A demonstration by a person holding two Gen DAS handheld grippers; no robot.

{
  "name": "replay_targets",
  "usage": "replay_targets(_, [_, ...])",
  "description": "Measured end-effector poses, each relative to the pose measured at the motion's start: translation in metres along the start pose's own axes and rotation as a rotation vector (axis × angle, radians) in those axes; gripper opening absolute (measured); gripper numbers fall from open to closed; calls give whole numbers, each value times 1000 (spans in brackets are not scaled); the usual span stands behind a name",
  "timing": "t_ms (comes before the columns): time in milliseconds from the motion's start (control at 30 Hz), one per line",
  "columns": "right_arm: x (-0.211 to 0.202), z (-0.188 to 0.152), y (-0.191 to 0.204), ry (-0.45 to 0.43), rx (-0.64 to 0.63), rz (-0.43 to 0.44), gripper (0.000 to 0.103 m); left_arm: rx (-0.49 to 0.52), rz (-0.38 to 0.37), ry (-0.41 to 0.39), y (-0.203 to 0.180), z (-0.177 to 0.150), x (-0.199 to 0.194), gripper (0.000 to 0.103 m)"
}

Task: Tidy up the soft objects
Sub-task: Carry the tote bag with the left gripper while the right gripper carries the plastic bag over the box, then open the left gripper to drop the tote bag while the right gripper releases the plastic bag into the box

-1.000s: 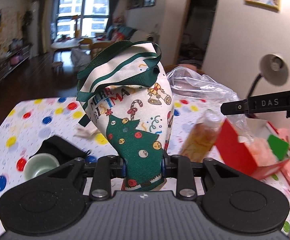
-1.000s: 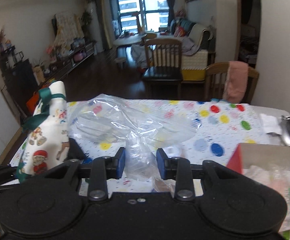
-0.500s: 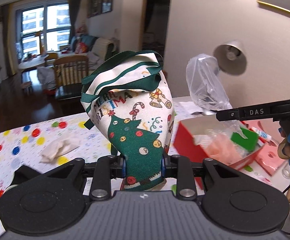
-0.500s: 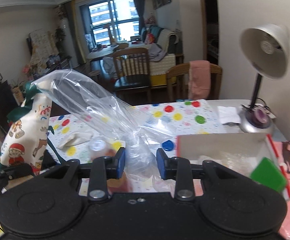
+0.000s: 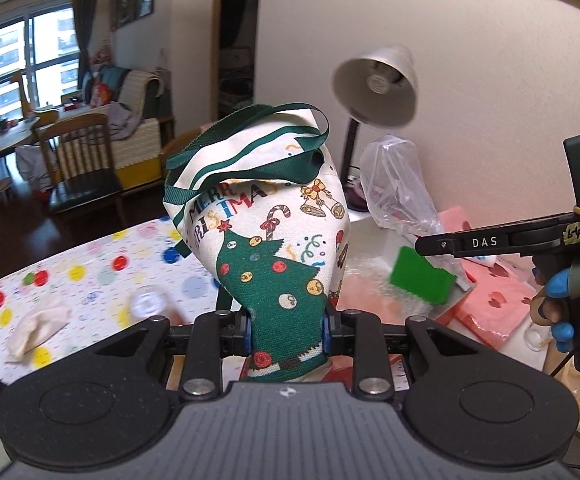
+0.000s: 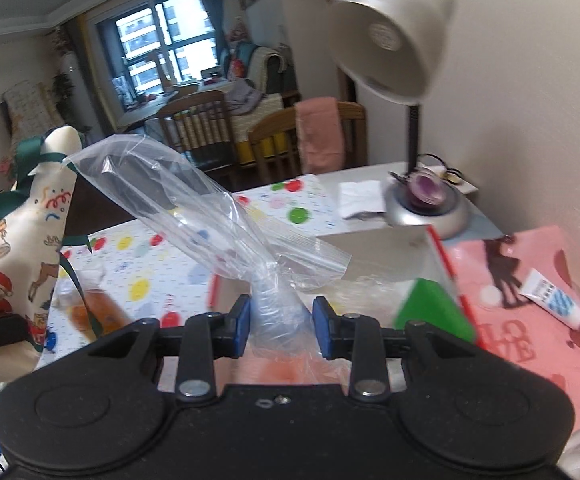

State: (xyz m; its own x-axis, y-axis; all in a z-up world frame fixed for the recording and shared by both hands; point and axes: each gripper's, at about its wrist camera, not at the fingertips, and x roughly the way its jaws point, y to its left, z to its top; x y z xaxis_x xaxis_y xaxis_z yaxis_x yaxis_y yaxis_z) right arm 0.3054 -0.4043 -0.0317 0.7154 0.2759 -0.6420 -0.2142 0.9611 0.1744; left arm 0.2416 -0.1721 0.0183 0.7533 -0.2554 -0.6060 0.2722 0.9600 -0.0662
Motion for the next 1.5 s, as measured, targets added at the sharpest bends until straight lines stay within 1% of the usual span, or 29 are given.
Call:
replay_targets(167, [2, 1, -41, 9, 37, -11, 32, 25, -30, 41, -35, 13, 33, 28])
replay_targets(300, [5, 1, -68, 17, 65, -10, 32, 25, -59, 92, -58, 19, 64, 28])
replay_targets(467, [13, 0, -91, 36, 88, -5, 32, 44, -57, 146, -83, 18, 98, 28])
replay_targets(600, [24, 0, -102, 63, 100, -2, 32, 44, -40, 189, -92, 13, 126, 28])
replay_targets(700, [37, -1, -105, 91, 116, 10, 32, 20, -22, 221, -93, 11, 147, 28])
replay_targets(967, [69, -3, -93, 138, 80, 24, 32, -20, 27, 287, -89, 6, 186, 28])
replay_targets(1233, [95, -8, -86, 176, 38, 1, 32, -61, 38, 349, -84, -2, 207, 28])
replay_targets(1367, [102, -14, -82, 196, 13, 0, 33, -90, 45, 378, -80, -9, 213, 28])
replay_targets(1500, [106, -18, -77, 208, -19, 1, 35, -93, 55, 390, -81, -13, 217, 28])
